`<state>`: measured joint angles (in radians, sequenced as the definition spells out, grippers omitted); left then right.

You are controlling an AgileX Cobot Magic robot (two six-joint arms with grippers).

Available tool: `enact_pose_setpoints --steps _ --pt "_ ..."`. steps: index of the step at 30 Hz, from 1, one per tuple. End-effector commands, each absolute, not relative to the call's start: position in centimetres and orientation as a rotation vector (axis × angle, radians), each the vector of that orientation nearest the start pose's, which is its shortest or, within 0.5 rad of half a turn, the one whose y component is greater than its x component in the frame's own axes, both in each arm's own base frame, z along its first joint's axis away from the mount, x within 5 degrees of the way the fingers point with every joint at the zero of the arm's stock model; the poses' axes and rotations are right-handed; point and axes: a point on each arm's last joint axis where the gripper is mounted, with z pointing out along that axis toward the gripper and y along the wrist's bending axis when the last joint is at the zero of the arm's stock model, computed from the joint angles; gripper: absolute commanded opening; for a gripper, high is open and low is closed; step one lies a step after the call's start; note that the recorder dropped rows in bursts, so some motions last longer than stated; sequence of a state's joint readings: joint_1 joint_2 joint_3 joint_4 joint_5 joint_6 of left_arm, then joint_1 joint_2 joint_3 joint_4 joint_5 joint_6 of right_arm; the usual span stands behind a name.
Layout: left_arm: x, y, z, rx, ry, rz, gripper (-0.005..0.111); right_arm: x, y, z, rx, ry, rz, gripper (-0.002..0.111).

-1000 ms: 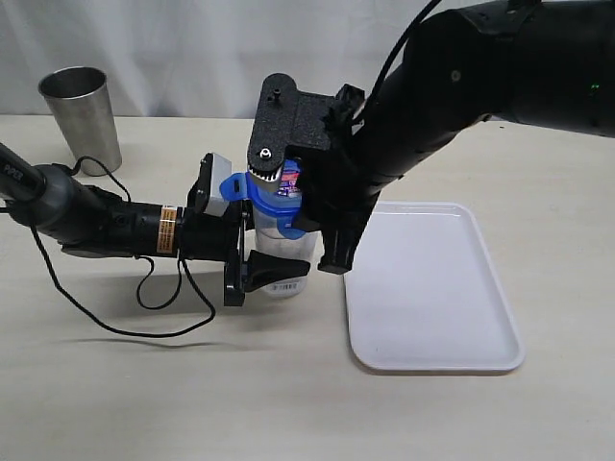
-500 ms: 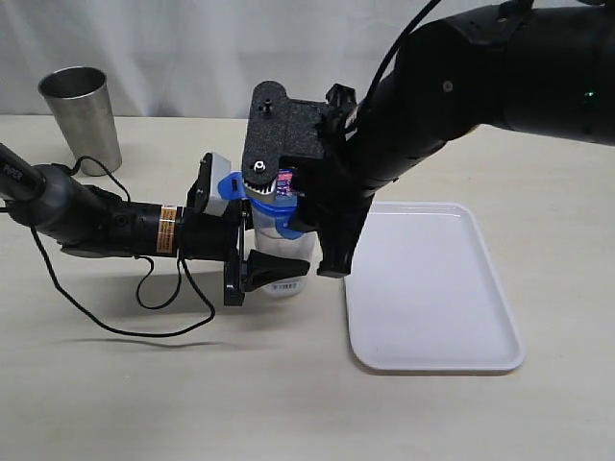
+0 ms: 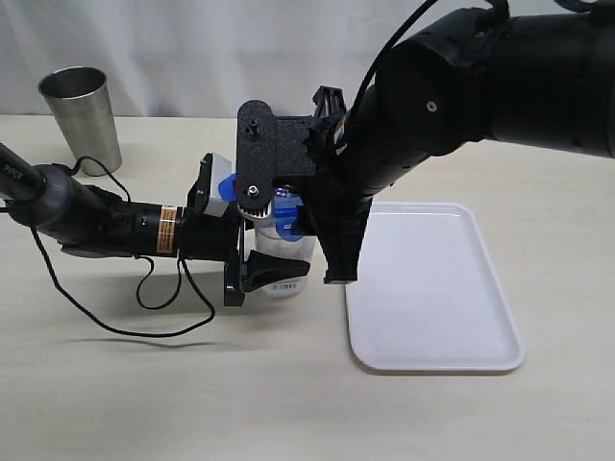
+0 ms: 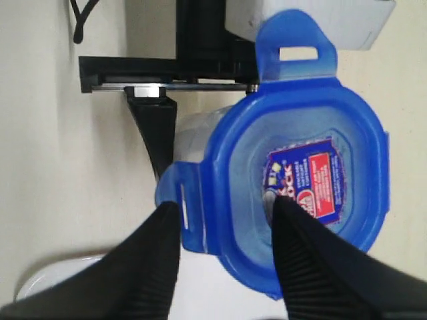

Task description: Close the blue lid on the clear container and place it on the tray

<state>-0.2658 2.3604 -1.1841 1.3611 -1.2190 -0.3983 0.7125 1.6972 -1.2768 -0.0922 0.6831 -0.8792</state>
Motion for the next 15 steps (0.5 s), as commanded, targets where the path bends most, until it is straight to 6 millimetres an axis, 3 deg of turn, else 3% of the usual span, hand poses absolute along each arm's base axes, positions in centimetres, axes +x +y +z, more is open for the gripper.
enact_pose_setpoints --steps 1,8,15 --pt "35.8 -18.5 6.2 1.363 1.335 -0.992 0.000 28.0 23.3 24.4 -1.944 1.835 -0.163 0.042" --pt "35.8 -18.5 6.2 1.363 1.336 -0.994 0.000 27.9 23.9 22.3 -1.974 1.815 -0.165 0.042" --pt "35.8 -18.5 6.2 1.363 1.336 -0.994 0.000 27.8 23.9 21.8 -2.002 1.789 -0.205 0.042"
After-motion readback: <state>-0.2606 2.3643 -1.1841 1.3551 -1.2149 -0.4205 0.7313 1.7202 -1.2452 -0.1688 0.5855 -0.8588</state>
